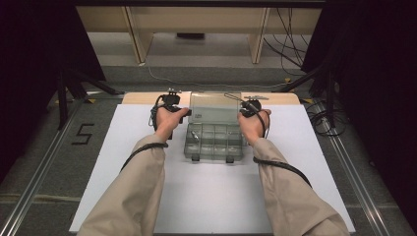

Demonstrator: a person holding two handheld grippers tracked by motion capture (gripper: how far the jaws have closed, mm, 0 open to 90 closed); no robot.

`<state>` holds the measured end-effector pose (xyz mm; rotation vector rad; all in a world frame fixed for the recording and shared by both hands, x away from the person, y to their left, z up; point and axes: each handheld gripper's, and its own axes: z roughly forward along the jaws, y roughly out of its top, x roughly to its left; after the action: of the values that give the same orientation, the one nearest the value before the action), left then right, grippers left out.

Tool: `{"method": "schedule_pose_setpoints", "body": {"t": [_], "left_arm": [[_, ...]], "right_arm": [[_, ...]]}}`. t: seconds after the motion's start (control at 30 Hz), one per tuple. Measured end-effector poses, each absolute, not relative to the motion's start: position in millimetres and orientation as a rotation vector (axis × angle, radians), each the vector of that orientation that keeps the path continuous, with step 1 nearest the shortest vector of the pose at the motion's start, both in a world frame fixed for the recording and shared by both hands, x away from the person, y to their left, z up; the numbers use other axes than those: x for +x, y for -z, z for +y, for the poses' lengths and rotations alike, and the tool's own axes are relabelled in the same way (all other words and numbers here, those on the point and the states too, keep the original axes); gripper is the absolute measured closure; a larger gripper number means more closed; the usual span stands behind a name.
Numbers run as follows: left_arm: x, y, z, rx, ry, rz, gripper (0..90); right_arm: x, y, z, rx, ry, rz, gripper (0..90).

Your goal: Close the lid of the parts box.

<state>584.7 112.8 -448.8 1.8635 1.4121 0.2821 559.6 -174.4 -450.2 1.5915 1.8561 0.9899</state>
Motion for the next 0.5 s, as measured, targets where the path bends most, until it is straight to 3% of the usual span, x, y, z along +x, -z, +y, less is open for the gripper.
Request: {"method": "schedule_pose_setpoints", "body": {"t": [0.5], "left_arm": [[586.2, 454.8, 107.7, 1.777, -0.256, 1.529, 83.0]], "right_arm": [[555.9, 449.3, -172.1, 1.587, -1.006, 1.849, 90.0]]}}
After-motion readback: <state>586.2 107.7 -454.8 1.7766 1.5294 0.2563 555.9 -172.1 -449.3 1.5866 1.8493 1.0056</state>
